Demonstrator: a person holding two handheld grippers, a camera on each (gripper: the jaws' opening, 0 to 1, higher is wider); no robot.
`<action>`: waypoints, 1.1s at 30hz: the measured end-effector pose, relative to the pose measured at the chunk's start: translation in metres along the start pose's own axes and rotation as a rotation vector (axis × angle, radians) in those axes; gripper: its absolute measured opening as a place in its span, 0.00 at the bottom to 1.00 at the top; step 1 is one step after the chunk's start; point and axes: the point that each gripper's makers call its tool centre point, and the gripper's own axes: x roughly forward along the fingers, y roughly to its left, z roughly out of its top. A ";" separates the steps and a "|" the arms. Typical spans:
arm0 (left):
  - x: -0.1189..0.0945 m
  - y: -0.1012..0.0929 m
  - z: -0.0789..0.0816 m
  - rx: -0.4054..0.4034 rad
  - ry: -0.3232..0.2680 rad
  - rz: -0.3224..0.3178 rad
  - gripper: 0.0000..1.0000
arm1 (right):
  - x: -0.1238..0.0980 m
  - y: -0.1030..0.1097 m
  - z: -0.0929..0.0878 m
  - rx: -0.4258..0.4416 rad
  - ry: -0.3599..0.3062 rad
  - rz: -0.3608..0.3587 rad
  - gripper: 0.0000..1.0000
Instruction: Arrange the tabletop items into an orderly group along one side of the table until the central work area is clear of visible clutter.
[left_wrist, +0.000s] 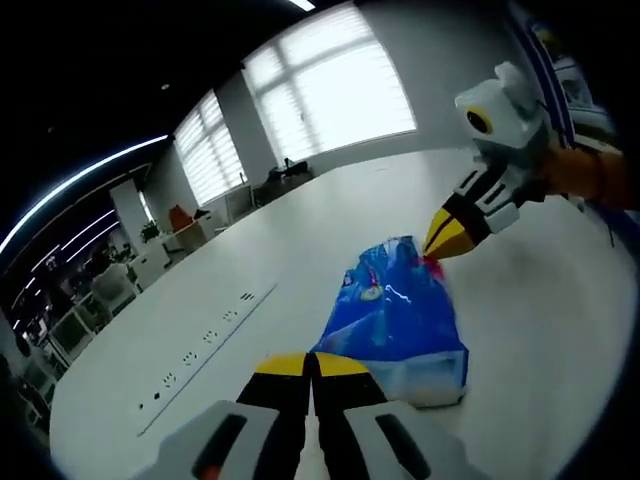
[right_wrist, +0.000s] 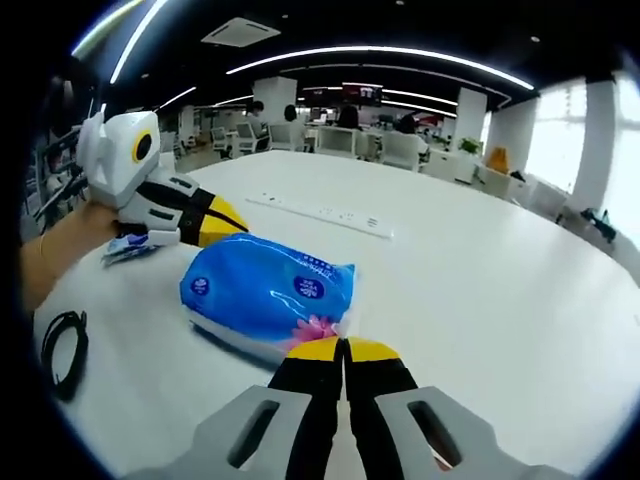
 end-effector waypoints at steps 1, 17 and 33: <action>0.001 0.000 0.000 0.005 0.003 0.000 0.00 | 0.000 0.000 -0.002 -0.003 0.004 0.000 0.00; -0.001 0.001 0.000 0.019 0.019 0.019 0.00 | -0.002 -0.001 -0.006 0.007 0.001 0.016 0.02; -0.009 0.006 -0.001 0.041 0.043 0.041 0.09 | -0.009 -0.005 -0.004 0.001 -0.014 0.003 0.07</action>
